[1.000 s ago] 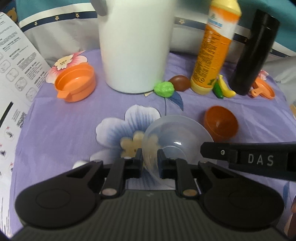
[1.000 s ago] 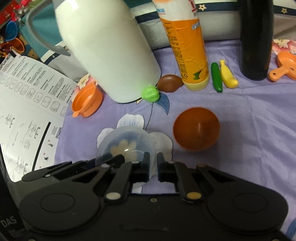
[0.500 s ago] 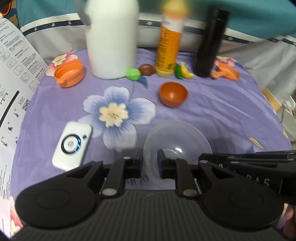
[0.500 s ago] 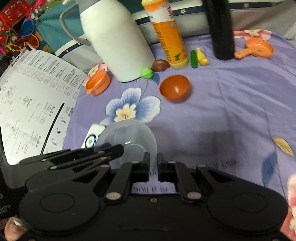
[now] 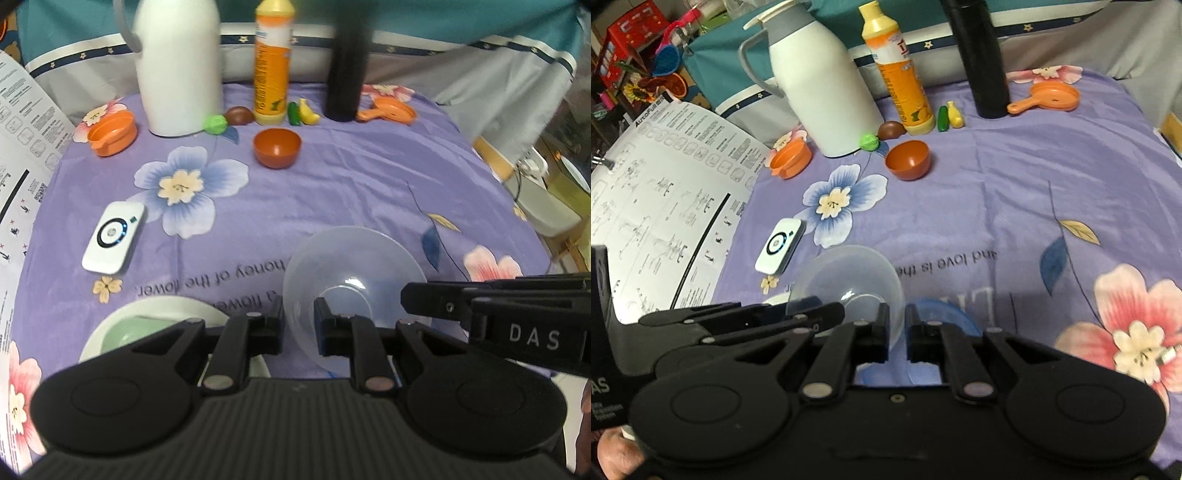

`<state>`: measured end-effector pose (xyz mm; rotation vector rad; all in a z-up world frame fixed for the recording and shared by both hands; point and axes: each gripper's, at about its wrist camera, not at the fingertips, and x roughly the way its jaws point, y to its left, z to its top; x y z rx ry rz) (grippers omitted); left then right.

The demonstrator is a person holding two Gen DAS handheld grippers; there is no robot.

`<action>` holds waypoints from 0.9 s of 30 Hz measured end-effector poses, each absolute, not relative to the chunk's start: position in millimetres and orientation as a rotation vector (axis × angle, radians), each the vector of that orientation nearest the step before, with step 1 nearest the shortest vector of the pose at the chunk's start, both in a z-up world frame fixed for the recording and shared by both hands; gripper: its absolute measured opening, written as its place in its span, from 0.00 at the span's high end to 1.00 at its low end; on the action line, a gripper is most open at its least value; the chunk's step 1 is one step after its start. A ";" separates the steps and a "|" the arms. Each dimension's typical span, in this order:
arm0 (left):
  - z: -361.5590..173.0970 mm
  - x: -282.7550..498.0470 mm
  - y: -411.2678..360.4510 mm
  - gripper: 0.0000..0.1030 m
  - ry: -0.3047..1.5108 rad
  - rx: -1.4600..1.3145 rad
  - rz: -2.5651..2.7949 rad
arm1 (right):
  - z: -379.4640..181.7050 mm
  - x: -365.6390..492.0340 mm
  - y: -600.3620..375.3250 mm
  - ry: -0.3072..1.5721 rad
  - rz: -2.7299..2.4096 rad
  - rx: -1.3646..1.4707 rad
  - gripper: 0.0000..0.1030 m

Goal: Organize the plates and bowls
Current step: 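Carry the clear bowl with the right gripper into the blue bowl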

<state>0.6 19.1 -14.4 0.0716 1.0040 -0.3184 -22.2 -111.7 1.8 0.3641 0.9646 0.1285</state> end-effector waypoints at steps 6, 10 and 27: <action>-17.4 -18.3 10.0 0.85 1.018 0.108 -0.349 | -2.3 -47.0 -122.3 0.985 0.123 0.380 0.92; -25.5 -24.1 3.4 0.85 1.040 0.131 -0.362 | -10.5 -54.3 -129.6 1.007 0.116 0.402 0.91; -44.3 -14.6 -17.1 0.80 1.081 0.167 -0.382 | -27.3 -49.5 -142.7 1.064 0.101 0.432 0.90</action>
